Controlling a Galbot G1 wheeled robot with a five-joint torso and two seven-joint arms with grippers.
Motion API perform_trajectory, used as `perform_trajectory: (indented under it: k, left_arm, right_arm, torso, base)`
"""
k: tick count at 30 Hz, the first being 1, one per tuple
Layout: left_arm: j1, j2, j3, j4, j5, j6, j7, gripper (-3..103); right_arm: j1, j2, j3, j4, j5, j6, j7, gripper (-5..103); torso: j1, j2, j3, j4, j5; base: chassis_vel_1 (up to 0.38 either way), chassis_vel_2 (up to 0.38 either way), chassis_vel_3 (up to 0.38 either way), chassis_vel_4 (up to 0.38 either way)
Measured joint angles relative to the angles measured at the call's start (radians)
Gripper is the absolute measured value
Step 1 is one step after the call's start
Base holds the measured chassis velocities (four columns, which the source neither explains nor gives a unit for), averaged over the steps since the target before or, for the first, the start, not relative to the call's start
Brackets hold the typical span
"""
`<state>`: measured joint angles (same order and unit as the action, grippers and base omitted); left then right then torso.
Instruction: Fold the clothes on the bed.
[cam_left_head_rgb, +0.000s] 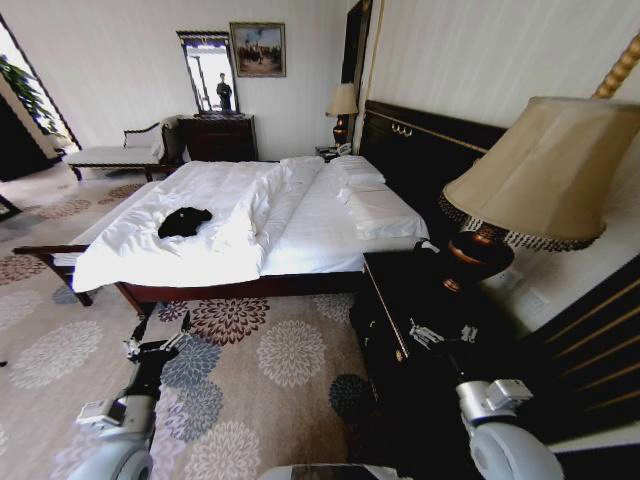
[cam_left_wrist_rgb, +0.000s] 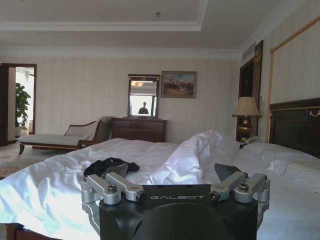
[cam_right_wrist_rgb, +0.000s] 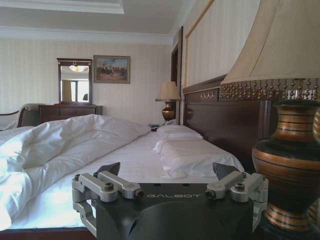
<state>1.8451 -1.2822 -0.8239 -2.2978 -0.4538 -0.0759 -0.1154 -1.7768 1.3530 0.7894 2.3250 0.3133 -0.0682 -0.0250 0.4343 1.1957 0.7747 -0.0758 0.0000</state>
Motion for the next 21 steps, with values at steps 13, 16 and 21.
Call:
perform_trajectory:
  k: [13, 16, 21]
  left_arm:
    - [-0.002, 0.004, 0.007, -0.003, -0.001, 0.004, 0.0, 100]
    - [-0.003, 0.002, 0.007, -0.003, -0.001, 0.004, 0.0, 100]
    - [0.0, -0.001, 0.007, -0.002, -0.001, 0.004, 0.0, 100]
  right_arm:
    - [-0.026, 0.034, -0.004, 0.015, -0.03, 0.007, -0.008, 100]
    - [-0.03, 0.043, -0.016, 0.015, -0.043, 0.01, -0.01, 100]
    - [-0.03, 0.045, -0.021, 0.014, -0.048, 0.011, -0.012, 100]
  torso:
    - [0.0, 0.0, 0.0, -0.0002, -0.0001]
    - [0.0, 0.0, 0.0, 0.0001, 0.0]
    - [0.0, 0.0, 0.0, -0.0002, -0.0001]
  base:
    - [-0.049, 0.055, 0.048, -0.059]
    - [-0.113, 0.162, 0.147, -0.14]
    - [-0.119, 0.118, 0.131, -0.12]
